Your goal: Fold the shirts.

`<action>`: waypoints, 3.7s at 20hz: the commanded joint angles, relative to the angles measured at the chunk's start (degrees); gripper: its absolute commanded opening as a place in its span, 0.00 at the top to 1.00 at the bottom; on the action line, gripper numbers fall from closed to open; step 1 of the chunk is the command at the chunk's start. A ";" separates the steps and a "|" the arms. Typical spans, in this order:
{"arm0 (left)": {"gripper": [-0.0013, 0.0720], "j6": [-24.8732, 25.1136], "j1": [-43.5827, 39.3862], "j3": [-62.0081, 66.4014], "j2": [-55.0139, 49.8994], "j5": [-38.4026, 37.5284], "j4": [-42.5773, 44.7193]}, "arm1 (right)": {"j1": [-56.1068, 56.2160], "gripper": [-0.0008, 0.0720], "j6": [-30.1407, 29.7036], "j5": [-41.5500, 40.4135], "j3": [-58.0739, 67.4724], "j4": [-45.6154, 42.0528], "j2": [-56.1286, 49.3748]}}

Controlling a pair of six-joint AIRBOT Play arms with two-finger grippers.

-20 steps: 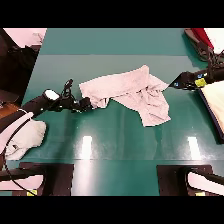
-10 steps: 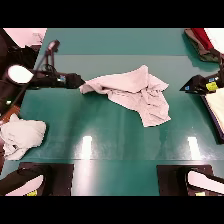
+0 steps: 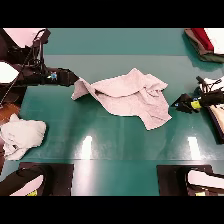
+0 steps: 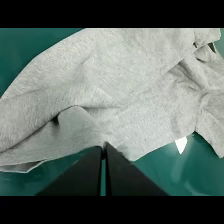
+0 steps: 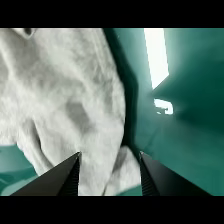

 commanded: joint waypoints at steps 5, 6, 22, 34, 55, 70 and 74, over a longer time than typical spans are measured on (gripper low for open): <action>0.95 -0.28 0.02 0.07 0.15 -3.54 0.39 | 0.61 0.43 -1.57 -2.21 4.52 6.93 -10.91; 0.95 -0.31 0.02 0.07 0.17 -3.45 0.39 | 1.20 0.43 -1.55 -2.25 5.05 6.93 -11.54; 0.95 -4.26 8.59 38.25 0.72 -1.70 1.01 | -1.84 0.97 -3.02 -6.69 33.66 7.43 15.02; 0.95 -4.35 8.57 53.88 11.32 -1.57 0.17 | -1.84 0.97 -3.19 -19.52 53.79 -7.63 37.83; 0.95 -8.76 8.59 17.46 -25.59 -10.99 10.58 | 6.32 0.97 14.51 18.84 42.64 -14.21 -10.03; 0.95 0.24 8.39 16.57 -29.35 8.17 3.39 | 5.79 0.97 7.50 -7.26 43.69 -20.26 -17.14; 0.95 0.24 8.39 11.23 -29.35 7.26 3.23 | 5.79 0.97 7.72 -6.32 34.56 -24.46 -14.19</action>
